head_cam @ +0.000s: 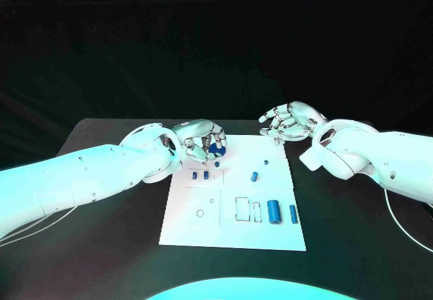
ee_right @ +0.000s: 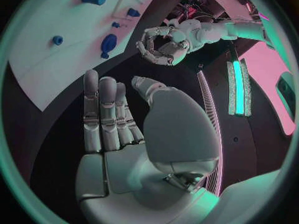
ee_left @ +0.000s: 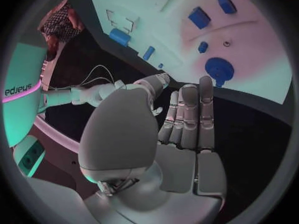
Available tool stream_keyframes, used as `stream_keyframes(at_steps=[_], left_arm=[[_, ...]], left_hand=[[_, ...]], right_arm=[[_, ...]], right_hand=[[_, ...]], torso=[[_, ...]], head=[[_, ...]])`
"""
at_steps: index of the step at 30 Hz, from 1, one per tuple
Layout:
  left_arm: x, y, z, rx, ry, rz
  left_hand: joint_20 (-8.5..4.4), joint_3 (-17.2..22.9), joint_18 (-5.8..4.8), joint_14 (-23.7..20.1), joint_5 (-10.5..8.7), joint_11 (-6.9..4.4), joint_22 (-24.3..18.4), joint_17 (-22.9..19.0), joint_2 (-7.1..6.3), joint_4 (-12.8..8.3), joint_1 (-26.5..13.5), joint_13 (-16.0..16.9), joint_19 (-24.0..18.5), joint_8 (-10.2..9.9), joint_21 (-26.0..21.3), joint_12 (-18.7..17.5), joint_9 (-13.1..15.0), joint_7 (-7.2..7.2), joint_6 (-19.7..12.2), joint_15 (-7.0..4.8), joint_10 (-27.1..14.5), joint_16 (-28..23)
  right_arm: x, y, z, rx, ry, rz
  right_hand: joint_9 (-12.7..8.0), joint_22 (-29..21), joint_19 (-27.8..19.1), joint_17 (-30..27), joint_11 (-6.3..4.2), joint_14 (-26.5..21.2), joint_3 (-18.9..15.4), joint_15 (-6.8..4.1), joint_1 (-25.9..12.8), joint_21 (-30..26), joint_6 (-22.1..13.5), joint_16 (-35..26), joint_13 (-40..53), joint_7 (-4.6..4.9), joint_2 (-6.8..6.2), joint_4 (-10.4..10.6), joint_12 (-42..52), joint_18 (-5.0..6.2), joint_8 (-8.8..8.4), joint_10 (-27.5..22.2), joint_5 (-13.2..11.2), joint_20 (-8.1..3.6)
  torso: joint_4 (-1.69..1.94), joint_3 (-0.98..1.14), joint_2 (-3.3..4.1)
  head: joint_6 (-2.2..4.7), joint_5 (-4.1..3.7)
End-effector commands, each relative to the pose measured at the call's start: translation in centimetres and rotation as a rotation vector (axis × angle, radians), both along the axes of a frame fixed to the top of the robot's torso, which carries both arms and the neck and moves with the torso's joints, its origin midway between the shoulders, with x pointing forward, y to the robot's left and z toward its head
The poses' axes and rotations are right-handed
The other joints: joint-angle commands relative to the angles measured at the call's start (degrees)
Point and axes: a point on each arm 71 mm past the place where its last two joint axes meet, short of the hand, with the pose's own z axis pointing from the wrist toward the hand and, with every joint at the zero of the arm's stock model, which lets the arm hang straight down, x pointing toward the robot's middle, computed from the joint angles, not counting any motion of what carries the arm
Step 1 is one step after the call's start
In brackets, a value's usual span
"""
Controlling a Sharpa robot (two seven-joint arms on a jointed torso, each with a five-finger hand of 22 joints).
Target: Assemble the parts on the task board
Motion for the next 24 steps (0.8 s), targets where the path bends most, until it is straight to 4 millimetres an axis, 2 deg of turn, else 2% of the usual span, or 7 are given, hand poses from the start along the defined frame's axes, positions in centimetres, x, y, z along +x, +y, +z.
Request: stream_keyframes(at_steps=[1,4,11,14,16,21,24], left_arm=[[0.2,-0.3,-0.8,0.172,-0.033,-0.021],[0.5,-0.5,-1.2,0.213,-0.025,-0.021],[1.1,-0.9,-1.8,0.260,0.002,-0.025],[1.3,-1.1,-2.0,0.273,0.007,-0.030],[1.4,-1.2,-2.1,0.277,0.008,-0.031],[1.6,-1.4,-2.3,0.289,0.018,-0.039],[1.6,-1.6,-2.4,0.295,0.025,-0.046]], left_hand=[[0.32,-0.7,0.78,-0.1,-0.27,-0.03,-0.1,-0.4,-0.23,0.2,-0.4,-0.3,0.3,-0.4,0.0,-0.4,-0.3,0.09,0.4,0.06,-0.1,0.1],[0.35,-1.0,0.78,-0.2,-0.27,-0.05,-0.2,-0.3,-0.30,0.4,-0.5,-0.5,0.3,-0.4,-0.1,-0.6,-0.5,0.01,0.5,0.07,-0.3,0.3],[0.35,-1.5,0.81,1.5,-0.23,-0.16,-0.2,2.0,0.03,0.6,-0.2,-0.9,0.8,-0.4,0.0,-0.5,-1.1,-0.15,1.1,-0.02,0.4,2.7],[0.34,-1.6,0.81,1.5,-0.23,-0.21,-0.2,2.0,0.04,0.7,-0.2,-0.9,0.8,-0.4,0.0,-0.5,-1.2,-0.25,1.3,-0.05,0.5,2.9],[0.32,-1.6,0.82,1.5,-0.21,-0.28,-0.2,2.0,0.12,0.7,0.0,-1.0,0.9,-0.4,0.0,-0.4,-1.4,-0.46,1.6,-0.10,0.7,3.1],[0.15,-1.6,0.82,2.6,-0.17,-0.53,0.0,3.7,0.37,0.8,0.6,-1.3,1.2,-0.7,0.3,0.0,-2.2,-0.62,2.8,-0.31,2.1,5.1],[0.13,-1.6,0.82,2.5,-0.17,-0.58,0.1,3.6,0.37,0.8,0.6,-1.3,1.2,-0.8,0.4,0.1,-2.3,-0.66,2.9,-0.33,2.3,5.1]], right_arm=[[0.0,0.2,0.1,0.015,-0.019,0.012],[0.0,0.2,0.2,0.022,-0.028,0.010],[0.1,0.1,0.5,0.048,-0.064,-0.004],[0.2,0.1,0.7,0.082,-0.090,-0.018],[0.3,0.1,0.7,0.102,-0.096,-0.023],[0.4,0.0,0.8,0.140,-0.106,-0.034],[0.4,0.0,0.7,0.152,-0.107,-0.036]], right_hand=[[0.1,-0.4,0.2,-0.2,-0.17,0.0,0.3,0.06,0.4,-0.5,-0.2,-0.7,-0.5,0.40,0.04,-0.2,-0.5,1.11,0.37,-0.4,0.3,0.16],[0.1,-1.0,0.2,-0.3,-0.09,-0.2,0.3,0.14,0.4,-1.4,-0.2,-2.0,-1.3,0.45,-0.02,-0.3,-1.0,1.08,0.42,-0.7,0.3,0.21],[0.2,-6.2,-3.9,-2.8,1.42,-5.2,1.2,1.87,0.4,-8.7,-0.4,-13.9,-9.6,1.48,-0.18,-0.4,-9.5,0.82,0.69,-4.4,0.3,1.81],[0.1,-8.8,-6.0,-3.8,2.19,-7.8,1.7,2.91,0.5,-12.1,-0.6,-19.3,-14.9,2.01,-0.47,-0.8,-14.2,0.80,0.65,-4.8,0.2,2.83],[-0.3,-11.3,-9.7,-6.4,3.13,-12.8,2.6,4.82,0.8,-15.7,-0.9,-25.1,-18.7,2.53,-0.70,-1.0,-17.7,0.42,0.06,-4.9,0.3,3.95],[-1.1,-17.0,-12.9,-11.6,4.33,-17.0,3.7,6.51,1.0,-21.7,-0.3,-33.7,-26.7,3.29,-0.35,-2.1,-24.0,0.89,-1.47,-3.8,0.3,6.81],[-1.6,-19.7,-12.8,-13.6,4.55,-17.1,3.9,6.95,0.7,-23.7,0.2,-36.3,-29.8,3.41,-0.12,-2.7,-26.3,1.11,-2.50,-2.9,0.3,7.45]], torso=[[-0.04,0.05,-0.02],[-0.06,0.00,0.05],[-0.06,-0.02,0.07],[0.01,-0.06,0.05],[0.02,-0.06,0.11],[0.03,-0.02,0.04],[0.00,0.01,0.03]], head=[[-0.01,-0.06],[0.03,-0.09],[-0.04,-0.11],[-0.14,-0.16],[-0.10,-0.17],[-0.27,-0.24],[-0.28,-0.23]])
